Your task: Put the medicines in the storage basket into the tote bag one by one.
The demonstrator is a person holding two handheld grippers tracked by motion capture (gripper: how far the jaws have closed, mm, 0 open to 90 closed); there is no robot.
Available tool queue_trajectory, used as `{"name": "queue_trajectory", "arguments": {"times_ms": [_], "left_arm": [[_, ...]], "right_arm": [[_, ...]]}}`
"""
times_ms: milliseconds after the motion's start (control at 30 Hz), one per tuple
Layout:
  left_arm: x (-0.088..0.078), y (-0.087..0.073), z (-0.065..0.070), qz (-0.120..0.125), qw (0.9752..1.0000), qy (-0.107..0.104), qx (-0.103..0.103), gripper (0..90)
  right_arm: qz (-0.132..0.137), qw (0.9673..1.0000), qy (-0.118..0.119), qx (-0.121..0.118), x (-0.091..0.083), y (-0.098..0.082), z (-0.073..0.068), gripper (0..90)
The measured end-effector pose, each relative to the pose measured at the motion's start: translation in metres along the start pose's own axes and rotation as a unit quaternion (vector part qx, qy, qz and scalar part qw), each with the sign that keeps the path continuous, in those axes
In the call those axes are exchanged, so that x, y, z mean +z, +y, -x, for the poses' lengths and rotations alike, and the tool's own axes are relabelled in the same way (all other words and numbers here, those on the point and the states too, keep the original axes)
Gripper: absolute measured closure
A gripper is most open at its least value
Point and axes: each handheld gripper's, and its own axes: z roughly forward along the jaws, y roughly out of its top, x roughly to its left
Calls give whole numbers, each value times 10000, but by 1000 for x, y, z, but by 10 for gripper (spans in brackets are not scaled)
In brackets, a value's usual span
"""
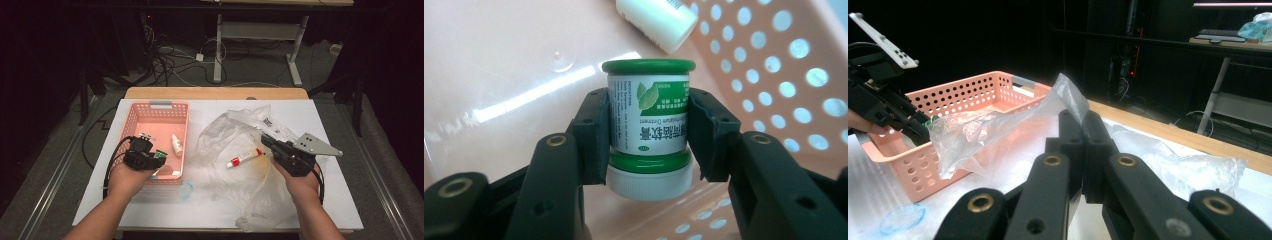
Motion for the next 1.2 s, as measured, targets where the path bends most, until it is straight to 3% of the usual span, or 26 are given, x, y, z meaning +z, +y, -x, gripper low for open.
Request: {"name": "queue_trajectory", "arguments": {"times_ms": [233,300,533,767,933,1033,1200], "left_arm": [[-4,-11,6,419,9989,7,195,540],[-5,-14,6,540,9983,-95,171,539],[-7,-23,8,1056,9942,-62,184,539],[-9,-23,7,1221,9921,-22,294,540],[-10,-29,9,1453,9888,12,343,540],[-10,-33,8,1668,9855,-46,303,540],[-13,-34,4,1761,9836,-88,374,540]], "right_arm": [[-27,10000,7,-4,0,-1,-1,900],[-36,10000,8,16,1,-1,-1,900],[-55,10000,-3,-32,2,-2,-1,900],[-96,10000,-6,-1,3,-4,-1,900],[-111,9999,-19,-22,3,-5,0,900],[-108,9999,-19,-22,3,-5,0,900],[-101,9999,-24,-6,3,-5,0,900]]}}
